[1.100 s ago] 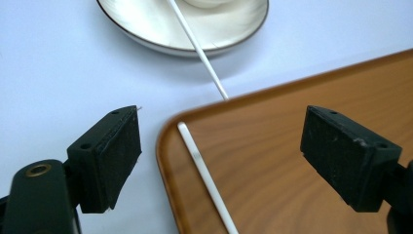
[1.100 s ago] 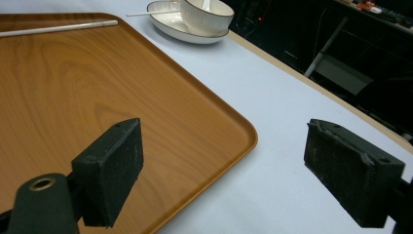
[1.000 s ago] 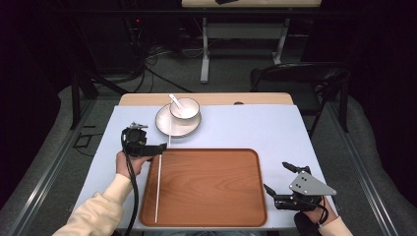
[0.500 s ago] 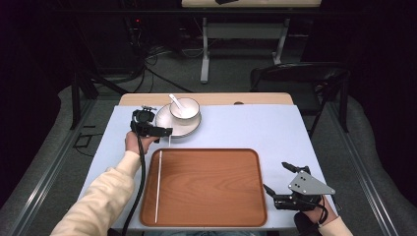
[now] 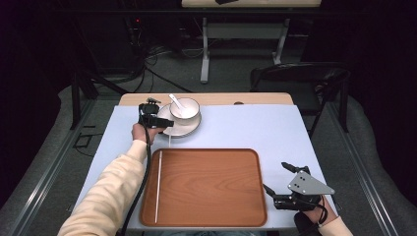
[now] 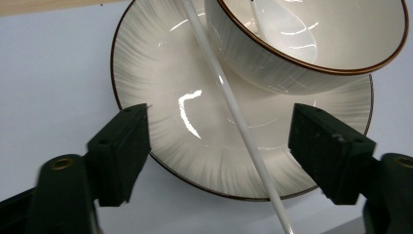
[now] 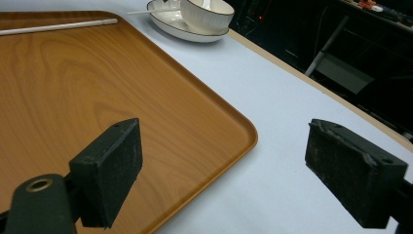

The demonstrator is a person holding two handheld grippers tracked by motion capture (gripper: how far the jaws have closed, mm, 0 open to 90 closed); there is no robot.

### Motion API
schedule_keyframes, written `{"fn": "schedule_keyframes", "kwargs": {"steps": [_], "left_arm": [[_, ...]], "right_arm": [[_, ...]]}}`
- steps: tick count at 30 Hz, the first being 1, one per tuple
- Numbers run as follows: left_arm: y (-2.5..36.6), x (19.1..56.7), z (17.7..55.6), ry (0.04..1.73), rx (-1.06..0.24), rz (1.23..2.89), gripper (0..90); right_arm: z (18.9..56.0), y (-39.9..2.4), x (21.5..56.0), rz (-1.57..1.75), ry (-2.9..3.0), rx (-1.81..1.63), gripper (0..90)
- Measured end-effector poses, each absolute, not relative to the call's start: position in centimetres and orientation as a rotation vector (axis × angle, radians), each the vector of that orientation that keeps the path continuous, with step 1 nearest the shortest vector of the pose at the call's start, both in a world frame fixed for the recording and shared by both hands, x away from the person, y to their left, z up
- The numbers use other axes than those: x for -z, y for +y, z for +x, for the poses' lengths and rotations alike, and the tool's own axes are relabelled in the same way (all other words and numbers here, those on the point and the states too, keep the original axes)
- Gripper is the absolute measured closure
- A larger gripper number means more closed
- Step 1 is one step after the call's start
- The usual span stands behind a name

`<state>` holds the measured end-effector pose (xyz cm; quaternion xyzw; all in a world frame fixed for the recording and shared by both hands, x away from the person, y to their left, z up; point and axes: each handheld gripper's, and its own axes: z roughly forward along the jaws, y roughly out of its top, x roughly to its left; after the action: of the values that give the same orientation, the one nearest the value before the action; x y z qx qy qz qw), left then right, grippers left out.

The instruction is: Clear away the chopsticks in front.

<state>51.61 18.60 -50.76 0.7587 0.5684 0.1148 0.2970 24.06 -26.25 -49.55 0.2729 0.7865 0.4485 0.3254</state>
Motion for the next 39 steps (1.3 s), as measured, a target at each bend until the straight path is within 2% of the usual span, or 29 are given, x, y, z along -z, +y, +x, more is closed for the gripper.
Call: {"fn": "schedule_keyframes", "kwargs": {"steps": [1, 4, 6, 9, 11, 17, 23, 27, 31, 35, 39], "left_arm": [[18.5, 50.9, 51.7, 1.513, -0.303, 2.029, 31.4], [18.0, 51.4, 52.1, 1.517, -0.303, 2.054, 35.3], [17.9, 51.6, 52.3, 1.52, -0.296, 2.063, 43.4], [17.8, 51.8, 52.5, 1.541, -0.301, 2.052, 47.6], [17.8, 51.9, 52.6, 1.558, -0.301, 2.036, 54.9], [18.3, 52.1, 52.7, 1.604, -0.3, 2.014, 62.4], [18.5, 51.9, 53.3, 1.613, -0.295, 1.992, 58.3], [18.1, 52.0, 54.0, 1.621, -0.304, 2.007, 59.2], [18.1, 52.4, 54.5, 1.647, -0.304, 2.017, 65.9], [18.6, 52.4, 54.8, 1.668, -0.313, 2.006, 79.0], [19.1, 52.4, 55.0, 1.683, -0.317, 1.999, 83.7]], "right_arm": [[24.1, -26.2, 49.6, 0.717, 2.062, -1.175, 13.0], [24.1, -26.2, 49.6, 0.716, 2.063, -1.174, 13.0], [24.1, -26.2, 49.6, 0.716, 2.062, -1.172, 13.0], [24.1, -26.2, 49.6, 0.718, 2.064, -1.168, 13.1], [24.1, -26.2, 49.6, 0.717, 2.064, -1.169, 13.1], [24.1, -26.2, 49.6, 0.716, 2.064, -1.169, 13.1], [24.1, -26.2, 49.6, 0.716, 2.066, -1.167, 13.1], [24.1, -26.2, 49.6, 0.717, 2.066, -1.166, 13.1], [24.1, -26.2, 49.6, 0.719, 2.064, -1.168, 13.1], [24.1, -26.2, 49.6, 0.719, 2.065, -1.168, 13.1], [24.1, -26.2, 49.6, 0.718, 2.066, -1.165, 13.1]]}}
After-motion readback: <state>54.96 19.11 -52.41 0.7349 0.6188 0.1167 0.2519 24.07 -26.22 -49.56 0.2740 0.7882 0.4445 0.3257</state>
